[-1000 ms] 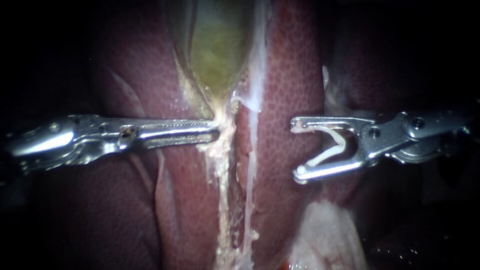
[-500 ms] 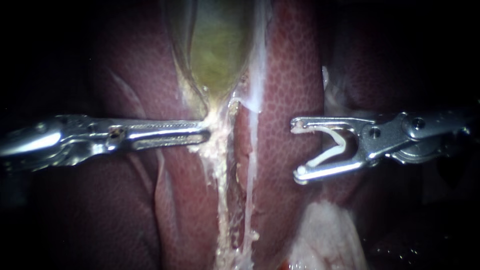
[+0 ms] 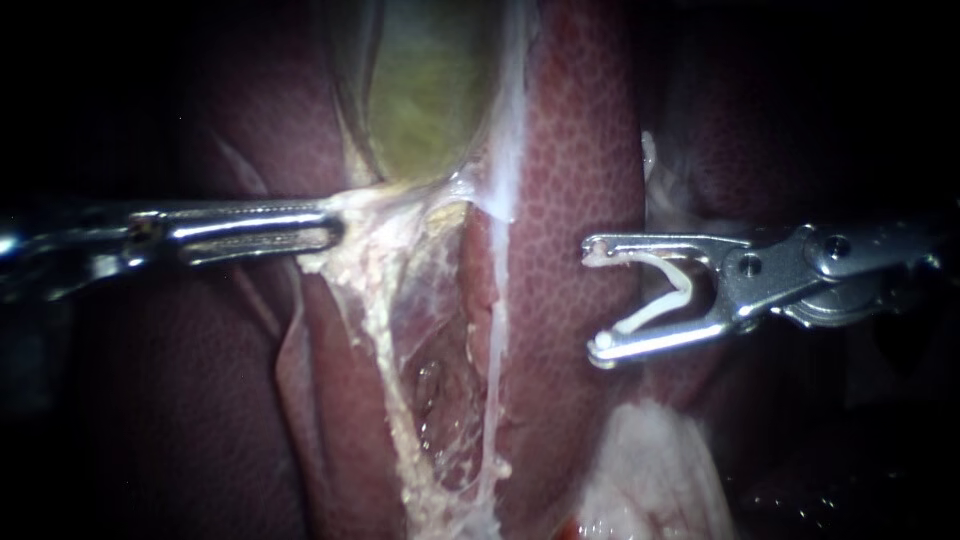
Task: Grabbing gallbladder
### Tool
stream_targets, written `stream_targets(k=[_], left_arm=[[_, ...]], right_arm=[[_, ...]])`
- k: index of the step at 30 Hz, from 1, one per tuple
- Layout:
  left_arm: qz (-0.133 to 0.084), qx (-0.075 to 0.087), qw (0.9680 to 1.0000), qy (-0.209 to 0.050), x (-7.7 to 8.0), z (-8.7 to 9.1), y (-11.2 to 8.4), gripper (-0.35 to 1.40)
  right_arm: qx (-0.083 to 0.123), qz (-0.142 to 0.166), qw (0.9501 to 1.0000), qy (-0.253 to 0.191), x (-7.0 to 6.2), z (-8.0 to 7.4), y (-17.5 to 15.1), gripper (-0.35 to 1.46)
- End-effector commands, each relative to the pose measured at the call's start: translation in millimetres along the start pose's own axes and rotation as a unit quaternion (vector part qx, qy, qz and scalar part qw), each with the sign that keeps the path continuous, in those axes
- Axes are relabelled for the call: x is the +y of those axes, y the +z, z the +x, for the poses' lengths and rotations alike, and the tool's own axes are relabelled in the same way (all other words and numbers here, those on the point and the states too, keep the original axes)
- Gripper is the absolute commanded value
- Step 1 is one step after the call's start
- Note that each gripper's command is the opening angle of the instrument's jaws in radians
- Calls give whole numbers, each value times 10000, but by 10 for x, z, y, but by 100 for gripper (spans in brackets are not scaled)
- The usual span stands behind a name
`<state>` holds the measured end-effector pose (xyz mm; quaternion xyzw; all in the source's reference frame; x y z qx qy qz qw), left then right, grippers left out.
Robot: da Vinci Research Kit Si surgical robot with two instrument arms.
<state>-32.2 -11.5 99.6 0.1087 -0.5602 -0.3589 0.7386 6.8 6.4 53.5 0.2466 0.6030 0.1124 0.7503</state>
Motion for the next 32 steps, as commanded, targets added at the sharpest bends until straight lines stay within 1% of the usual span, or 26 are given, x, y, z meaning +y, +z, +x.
stream_targets(k=[1, 3, 6, 11, 32], left_arm=[[-19, -35, 10000, 12, -1, -5, -2, -35], [-27, -90, 10000, 18, -3, -11, -5, -35], [-30, -130, 9999, 60, -6, -16, -9, -35], [-31, -168, 9998, 61, -5, -24, -15, -35], [-57, -168, 9998, 61, -5, -23, -15, -35]], right_arm=[[0, 0, 10000, 0, 0, 0, 0, 60], [0, -1, 10000, 0, 1, 0, 0, 60], [0, -1, 10000, 0, 1, 0, 0, 60], [0, -1, 10000, 0, 1, 0, 0, 60], [1, -2, 10000, 28, 0, -1, 1, 60]])
